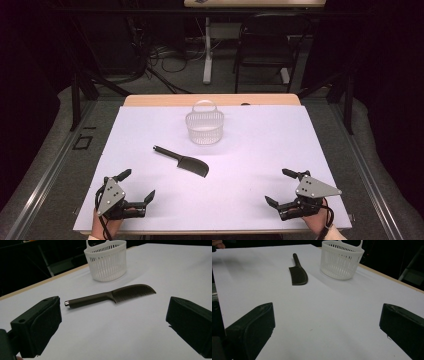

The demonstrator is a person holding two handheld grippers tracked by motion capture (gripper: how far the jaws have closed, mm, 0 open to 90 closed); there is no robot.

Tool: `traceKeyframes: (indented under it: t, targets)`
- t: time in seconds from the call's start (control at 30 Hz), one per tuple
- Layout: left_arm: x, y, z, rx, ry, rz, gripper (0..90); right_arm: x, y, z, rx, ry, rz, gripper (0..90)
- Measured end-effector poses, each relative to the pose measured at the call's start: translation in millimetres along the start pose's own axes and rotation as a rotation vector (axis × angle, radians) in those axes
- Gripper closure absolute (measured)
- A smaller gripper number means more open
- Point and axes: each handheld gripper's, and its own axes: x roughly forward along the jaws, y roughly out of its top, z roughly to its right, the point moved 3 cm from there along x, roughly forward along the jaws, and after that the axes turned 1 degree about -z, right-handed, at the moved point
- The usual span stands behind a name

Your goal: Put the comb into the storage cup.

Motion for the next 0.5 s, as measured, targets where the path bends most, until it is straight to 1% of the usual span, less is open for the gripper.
traceKeyframes:
  t: [0.1,0.17,0.2,0.27,0.3,0.37,0.43,0.5]
  targets:
    - [2.0,0.4,-1.8,-0.003,-0.001,-0.01,0.1,0.2,-0.2,0.1,0.001,0.0,0.0,0.0]
    - [3.8,1.9,-3.3,-0.031,-0.012,-0.001,0.1,0.8,-0.4,0.4,0.005,0.001,-0.005,0.0]
    - [5.3,2.9,-4.5,-0.04,-0.018,-0.007,0.1,1.1,-0.5,0.8,0.002,0.003,-0.007,0.0]
    - [8.5,4.3,-5.1,-0.046,-0.02,-0.016,0.1,2.0,-0.9,0.9,0.002,0.003,-0.011,0.0]
    - [10.1,4.6,-5.6,-0.043,-0.016,-0.027,0.1,2.1,-1.3,0.2,0.011,0.005,-0.016,0.0]
    - [13.1,5.4,-6.7,-0.045,-0.019,-0.041,0.2,2.0,-1.2,0.4,0.005,0.003,-0.016,0.0]
    - [15.6,6.3,-7.7,-0.052,-0.018,-0.054,0.2,2.2,-1.7,0.5,0.011,0.005,-0.013,0.0]
    - [18.1,8.2,-8.9,-0.054,-0.025,-0.077,0.2,2.3,-1.9,1.0,0.01,0.003,-0.014,0.0]
